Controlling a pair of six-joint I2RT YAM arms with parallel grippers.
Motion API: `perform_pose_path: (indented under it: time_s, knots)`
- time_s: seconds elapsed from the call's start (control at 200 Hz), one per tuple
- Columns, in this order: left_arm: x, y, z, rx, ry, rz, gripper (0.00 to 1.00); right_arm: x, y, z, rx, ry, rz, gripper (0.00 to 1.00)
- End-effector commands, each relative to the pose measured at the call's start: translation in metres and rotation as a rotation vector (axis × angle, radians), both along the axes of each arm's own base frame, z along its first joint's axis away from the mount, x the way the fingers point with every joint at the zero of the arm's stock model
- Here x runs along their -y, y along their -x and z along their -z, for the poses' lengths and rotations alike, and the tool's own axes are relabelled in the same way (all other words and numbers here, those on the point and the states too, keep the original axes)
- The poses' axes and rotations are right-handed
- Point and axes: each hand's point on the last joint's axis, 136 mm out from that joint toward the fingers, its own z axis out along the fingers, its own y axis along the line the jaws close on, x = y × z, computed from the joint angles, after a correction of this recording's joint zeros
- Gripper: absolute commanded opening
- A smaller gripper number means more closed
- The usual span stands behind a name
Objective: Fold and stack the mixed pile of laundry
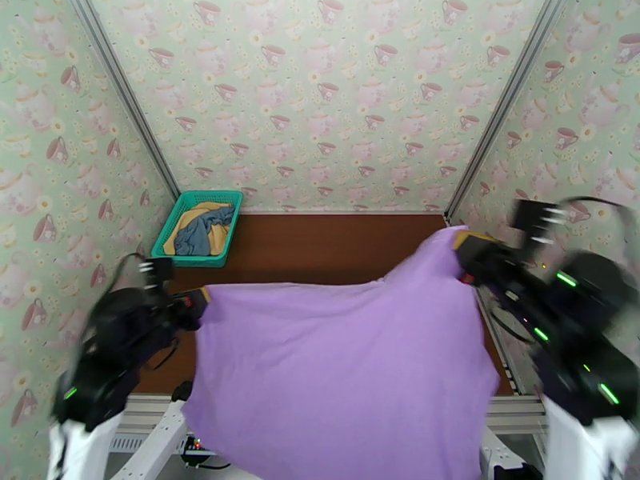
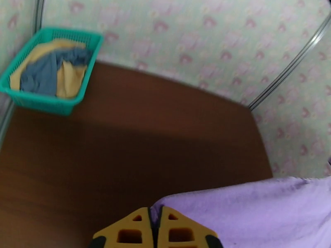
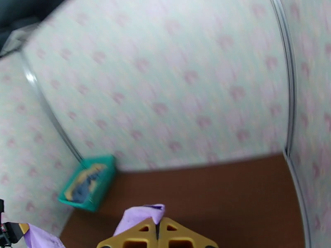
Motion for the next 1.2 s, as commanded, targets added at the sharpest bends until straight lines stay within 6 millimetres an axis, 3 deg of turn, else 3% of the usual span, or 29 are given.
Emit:
perform_pose_path:
  time_s: [0.0, 0.15, 0.3, 0.366, 0.411, 0.426, 0.521, 0.776, 1.027, 1.067, 1.127, 1.197]
  knots:
    - [0.01, -0.051, 0.012, 0.077, 0.039, -0.008, 0.0, 0.002, -0.073, 0.04, 0.009, 0.027, 0.04, 0.0]
    - [0.017, -0.118, 0.07, 0.028, -0.003, -0.037, 0.0, 0.006, -0.177, 0.148, -0.157, 0.094, 0.087, 0.0]
    - [0.022, -0.19, 0.125, -0.036, -0.049, -0.089, 0.0, 0.01, -0.267, 0.231, -0.309, 0.167, 0.125, 0.0]
    - [0.026, -0.222, 0.148, -0.066, -0.065, -0.11, 0.0, 0.012, -0.293, 0.255, -0.351, 0.184, 0.141, 0.0]
    - [0.029, -0.239, 0.169, -0.093, -0.078, -0.118, 0.0, 0.014, -0.311, 0.262, -0.356, 0.198, 0.157, 0.0]
    - [0.032, -0.25, 0.164, -0.078, -0.071, -0.121, 0.0, 0.015, -0.316, 0.267, -0.363, 0.205, 0.163, 0.0]
    - [0.037, -0.285, 0.187, -0.1, -0.094, -0.141, 0.0, 0.02, -0.345, 0.282, -0.38, 0.238, 0.185, 0.0]
    - [0.042, -0.34, 0.205, -0.117, -0.159, -0.194, 0.0, 0.029, -0.392, 0.307, -0.413, 0.301, 0.224, 0.0]
    - [0.041, -0.353, 0.237, -0.215, -0.195, -0.228, 0.0, 0.038, -0.41, 0.327, -0.458, 0.304, 0.256, 0.0]
    - [0.04, -0.352, 0.238, -0.217, -0.196, -0.234, 0.14, 0.04, -0.409, 0.33, -0.469, 0.298, 0.266, 0.04]
    - [0.038, -0.351, 0.236, -0.216, -0.202, -0.244, 0.46, 0.046, -0.407, 0.33, -0.483, 0.283, 0.286, 0.12]
    - [0.036, -0.35, 0.228, -0.203, -0.208, -0.246, 0.75, 0.058, -0.4, 0.328, -0.51, 0.282, 0.333, 0.31]
